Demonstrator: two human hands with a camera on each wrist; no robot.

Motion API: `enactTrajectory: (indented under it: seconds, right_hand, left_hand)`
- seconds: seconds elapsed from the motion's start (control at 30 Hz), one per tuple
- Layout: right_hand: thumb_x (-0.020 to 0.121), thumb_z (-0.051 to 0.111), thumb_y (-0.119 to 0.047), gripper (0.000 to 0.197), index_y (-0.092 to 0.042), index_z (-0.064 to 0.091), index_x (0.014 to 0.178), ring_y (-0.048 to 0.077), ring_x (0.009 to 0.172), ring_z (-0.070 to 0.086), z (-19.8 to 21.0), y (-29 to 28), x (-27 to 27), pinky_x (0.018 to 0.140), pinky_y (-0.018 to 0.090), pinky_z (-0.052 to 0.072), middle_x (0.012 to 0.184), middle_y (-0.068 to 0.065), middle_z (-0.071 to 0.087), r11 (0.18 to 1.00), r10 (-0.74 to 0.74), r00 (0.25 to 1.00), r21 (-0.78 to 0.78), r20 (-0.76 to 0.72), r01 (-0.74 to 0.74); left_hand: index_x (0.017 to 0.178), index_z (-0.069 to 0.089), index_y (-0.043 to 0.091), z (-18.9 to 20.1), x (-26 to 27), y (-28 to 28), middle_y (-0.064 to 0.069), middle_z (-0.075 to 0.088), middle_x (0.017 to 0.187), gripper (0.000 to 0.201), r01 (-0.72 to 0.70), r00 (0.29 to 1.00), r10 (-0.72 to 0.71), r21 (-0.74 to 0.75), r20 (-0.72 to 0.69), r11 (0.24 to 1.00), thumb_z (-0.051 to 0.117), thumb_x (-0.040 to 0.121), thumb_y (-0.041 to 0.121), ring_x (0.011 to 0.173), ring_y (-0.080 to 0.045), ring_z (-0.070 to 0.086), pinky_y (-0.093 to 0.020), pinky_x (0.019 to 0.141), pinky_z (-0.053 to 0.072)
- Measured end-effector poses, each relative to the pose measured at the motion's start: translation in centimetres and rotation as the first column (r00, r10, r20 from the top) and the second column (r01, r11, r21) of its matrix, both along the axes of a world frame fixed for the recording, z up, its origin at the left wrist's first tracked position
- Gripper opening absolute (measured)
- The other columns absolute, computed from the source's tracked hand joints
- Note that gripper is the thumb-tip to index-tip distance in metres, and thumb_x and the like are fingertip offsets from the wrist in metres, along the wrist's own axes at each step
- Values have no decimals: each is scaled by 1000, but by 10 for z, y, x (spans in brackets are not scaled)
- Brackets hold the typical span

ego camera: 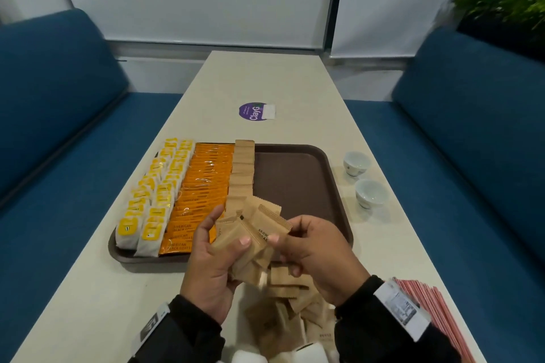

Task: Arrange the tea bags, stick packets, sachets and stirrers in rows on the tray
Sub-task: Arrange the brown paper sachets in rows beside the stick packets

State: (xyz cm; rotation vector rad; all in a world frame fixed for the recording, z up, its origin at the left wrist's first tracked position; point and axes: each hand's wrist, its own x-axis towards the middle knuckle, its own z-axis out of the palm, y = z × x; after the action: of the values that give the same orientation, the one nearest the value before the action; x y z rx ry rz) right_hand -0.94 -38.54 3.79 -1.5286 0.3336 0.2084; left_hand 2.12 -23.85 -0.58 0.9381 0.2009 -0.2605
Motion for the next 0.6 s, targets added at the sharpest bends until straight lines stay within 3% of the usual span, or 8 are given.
enactTrajectory:
  seconds: [0.1,0.27,0.4,0.47,0.53,0.6]
  right_hand:
    - [86,66,-13,6,-8,62,88,9,54,54,8,-1,16,44,18,41,79,9,66,997,-78,997,-7,16,78]
    - [91,59,-16,4,-13,61,90,7,55,52,31,-11,61,40,13,37,78,5,64,989,-76,987,-113,144,93]
    - [94,56,-19,11,-16,54,84,9,44,45,23,-28,136,38,16,33,66,5,55,915,-165,950,-319,265,247]
    - [94,55,-19,7,-17,51,89,14,53,49,4,-42,186,42,20,35,80,7,59,834,-184,939,-459,291,306]
    - [92,57,-15,7,-15,54,98,24,74,57,-17,-52,229,49,23,44,98,13,62,769,-143,965,-589,219,248]
    - [89,58,-7,25,-8,58,113,29,100,59,-33,-57,261,74,30,51,116,16,61,685,-58,994,-721,92,106]
  left_hand:
    - [125,49,37,-2,12,3,0,62,112,76,-12,1000,12,18,-6,1000,63,59,2,95,-26,62,-33,49,54]
    - [126,49,38,-7,34,9,0,66,109,76,-12,1000,12,12,-20,1000,63,59,5,101,-30,61,-44,69,50]
    - [126,49,36,-5,52,10,-3,68,107,72,-17,1000,18,21,-23,1000,62,63,3,94,-27,64,-40,63,53]
    - [125,50,35,-3,65,11,-1,70,99,64,-15,1000,15,22,-15,1000,59,74,-2,84,-22,67,-36,54,54]
    - [125,50,33,1,81,13,1,72,88,58,-4,1000,4,13,-6,1000,55,81,-4,73,-18,69,-30,45,53]
    - [128,48,32,4,92,16,0,70,91,58,11,1000,-11,17,2,1000,54,83,-4,77,-19,66,-28,43,53]
